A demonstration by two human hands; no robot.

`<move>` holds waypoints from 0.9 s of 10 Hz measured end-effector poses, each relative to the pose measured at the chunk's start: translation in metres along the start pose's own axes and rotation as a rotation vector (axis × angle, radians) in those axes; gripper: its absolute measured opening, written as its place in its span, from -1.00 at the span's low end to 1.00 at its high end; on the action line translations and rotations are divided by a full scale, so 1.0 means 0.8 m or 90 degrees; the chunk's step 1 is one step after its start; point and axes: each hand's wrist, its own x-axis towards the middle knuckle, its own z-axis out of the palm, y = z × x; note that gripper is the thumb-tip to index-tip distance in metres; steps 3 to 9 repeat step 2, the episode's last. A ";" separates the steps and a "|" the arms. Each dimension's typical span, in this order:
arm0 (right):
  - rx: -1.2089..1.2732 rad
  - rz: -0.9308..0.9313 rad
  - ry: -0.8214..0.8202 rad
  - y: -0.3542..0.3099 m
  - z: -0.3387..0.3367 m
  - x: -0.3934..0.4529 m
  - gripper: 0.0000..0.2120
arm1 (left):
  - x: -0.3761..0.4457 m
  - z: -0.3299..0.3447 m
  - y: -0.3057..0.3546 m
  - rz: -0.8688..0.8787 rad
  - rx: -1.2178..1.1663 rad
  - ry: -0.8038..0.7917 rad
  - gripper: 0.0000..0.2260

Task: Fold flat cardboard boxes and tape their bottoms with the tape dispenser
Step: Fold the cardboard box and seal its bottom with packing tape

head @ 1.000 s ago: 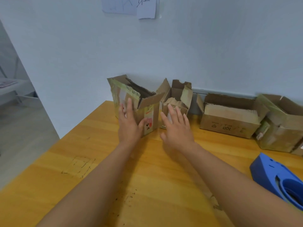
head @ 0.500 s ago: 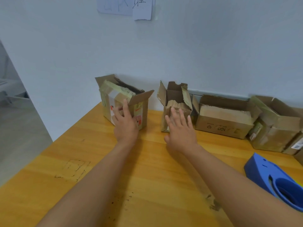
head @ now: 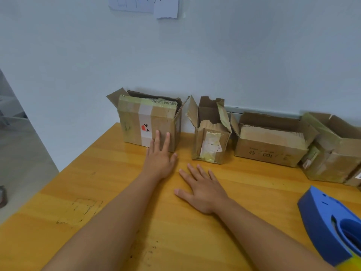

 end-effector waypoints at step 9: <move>0.019 0.002 -0.001 -0.003 -0.003 0.000 -0.16 | 0.013 0.000 0.012 -0.001 0.012 -0.024 -0.33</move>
